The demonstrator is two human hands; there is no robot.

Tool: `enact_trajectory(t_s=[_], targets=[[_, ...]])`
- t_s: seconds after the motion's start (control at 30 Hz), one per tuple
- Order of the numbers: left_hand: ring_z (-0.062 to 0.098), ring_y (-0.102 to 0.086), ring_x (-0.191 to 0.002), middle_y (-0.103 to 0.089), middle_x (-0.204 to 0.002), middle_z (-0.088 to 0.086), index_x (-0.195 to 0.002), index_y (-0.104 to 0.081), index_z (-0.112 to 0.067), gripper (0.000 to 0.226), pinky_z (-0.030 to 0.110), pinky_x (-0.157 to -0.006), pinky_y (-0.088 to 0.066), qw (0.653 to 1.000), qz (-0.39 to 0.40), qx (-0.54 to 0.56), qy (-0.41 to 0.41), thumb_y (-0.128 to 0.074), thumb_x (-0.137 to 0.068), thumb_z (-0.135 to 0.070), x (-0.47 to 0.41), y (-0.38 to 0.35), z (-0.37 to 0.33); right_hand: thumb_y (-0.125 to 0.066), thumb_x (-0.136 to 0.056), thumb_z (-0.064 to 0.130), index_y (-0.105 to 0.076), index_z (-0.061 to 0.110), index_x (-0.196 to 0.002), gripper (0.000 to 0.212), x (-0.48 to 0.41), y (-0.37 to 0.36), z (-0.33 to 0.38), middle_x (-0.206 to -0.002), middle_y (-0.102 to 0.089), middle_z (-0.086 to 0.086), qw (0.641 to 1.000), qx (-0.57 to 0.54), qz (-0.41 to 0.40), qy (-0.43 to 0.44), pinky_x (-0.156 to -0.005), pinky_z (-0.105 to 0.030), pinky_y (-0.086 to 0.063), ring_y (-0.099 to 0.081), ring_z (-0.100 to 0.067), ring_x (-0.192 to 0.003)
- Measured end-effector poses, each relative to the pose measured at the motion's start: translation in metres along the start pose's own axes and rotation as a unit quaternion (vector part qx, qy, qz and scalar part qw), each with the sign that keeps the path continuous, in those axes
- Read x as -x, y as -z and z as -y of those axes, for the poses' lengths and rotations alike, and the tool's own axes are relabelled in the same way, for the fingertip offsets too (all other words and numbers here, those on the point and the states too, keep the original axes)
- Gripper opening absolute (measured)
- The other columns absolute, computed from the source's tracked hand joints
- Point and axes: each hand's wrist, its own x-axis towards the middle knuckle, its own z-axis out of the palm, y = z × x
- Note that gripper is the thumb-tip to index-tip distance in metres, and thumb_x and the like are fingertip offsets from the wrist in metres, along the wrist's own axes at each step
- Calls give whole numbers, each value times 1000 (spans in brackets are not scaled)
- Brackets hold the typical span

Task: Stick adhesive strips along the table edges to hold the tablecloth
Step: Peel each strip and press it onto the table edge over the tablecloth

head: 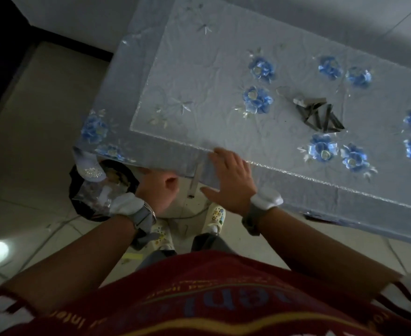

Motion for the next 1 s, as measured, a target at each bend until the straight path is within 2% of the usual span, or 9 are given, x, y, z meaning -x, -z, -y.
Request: enact_trajectory(t_s=[0.1,0.17,0.23,0.27,0.3,0.37,0.47,0.9,1.0], targets=[[28,-59,-64,-68,-72,12,-84,-66,-4,36,31,-59,-47,980,-121,-34,-157,-45,-85,-33,-2,18,-2,-53,-64,73,-17,12,-148,110,11,-22,3,-157,-17,-10,997,74,14,22,-119,-49,-10,-14,-28,-145],[36,-62,-82,-68,-89,17,-96,-65,-7,37,41,-72,-50,951,-162,-116,-238,-43,-85,-34,-13,24,-2,-52,-61,78,-13,11,-148,117,12,-30,3,-157,-16,-10,996,92,8,10,-118,-52,-12,-14,-29,-145],[39,-48,-120,-54,-130,15,-123,-54,-20,46,52,-94,-38,946,-121,-225,-201,-41,-85,-43,-27,24,-1,-49,-61,80,-16,8,-147,117,10,-32,6,-156,-20,-11,995,103,-5,-7,-117,-53,-17,-19,-29,-144],[37,-31,-135,-36,-147,10,-134,-41,-29,54,58,-103,-27,946,-88,-262,-166,-37,-85,-49,-32,24,1,-47,-62,80,-19,7,-147,116,10,-32,7,-155,-22,-12,994,107,-11,-13,-117,-53,-19,-21,-30,-144],[35,-14,-142,-20,-155,5,-140,-27,-36,58,62,-108,-15,946,-64,-286,-141,-31,-85,-54,-35,21,6,-45,-64,80,-21,6,-146,113,10,-33,9,-155,-24,-12,994,106,-19,-17,-116,-53,-20,-22,-30,-143],[34,-2,-144,-6,-158,1,-143,-12,-40,62,67,-108,-4,934,-62,-324,-139,-16,-85,-59,-38,14,14,-43,-67,79,-26,6,-145,109,11,-35,10,-154,-26,-12,994,96,-39,-25,-117,-51,-20,-23,-29,-143],[35,1,-144,-3,-158,2,-144,-6,-39,64,68,-107,-1,927,-57,-343,-139,-8,-84,-60,-39,12,18,-44,-67,76,-29,6,-144,105,12,-37,12,-153,-30,-11,993,90,-67,-26,-116,-51,-23,-27,-28,-142],[35,6,-144,3,-158,2,-144,0,-40,63,69,-106,0,930,-63,-332,-148,-7,-84,-59,-41,10,22,-55,-66,70,-34,14,-143,97,10,-42,9,-151,-35,-2,991,40,-124,-42,-116,-43,-25,-32,-20,-139],[35,5,-144,1,-158,3,-144,-5,-39,63,69,-106,1,933,-69,-320,-151,-9,-85,-58,-41,10,22,-56,-68,68,-39,15,-141,92,8,-45,8,-149,-38,0,988,33,-141,-47,-116,-41,-24,-34,-18,-138]])
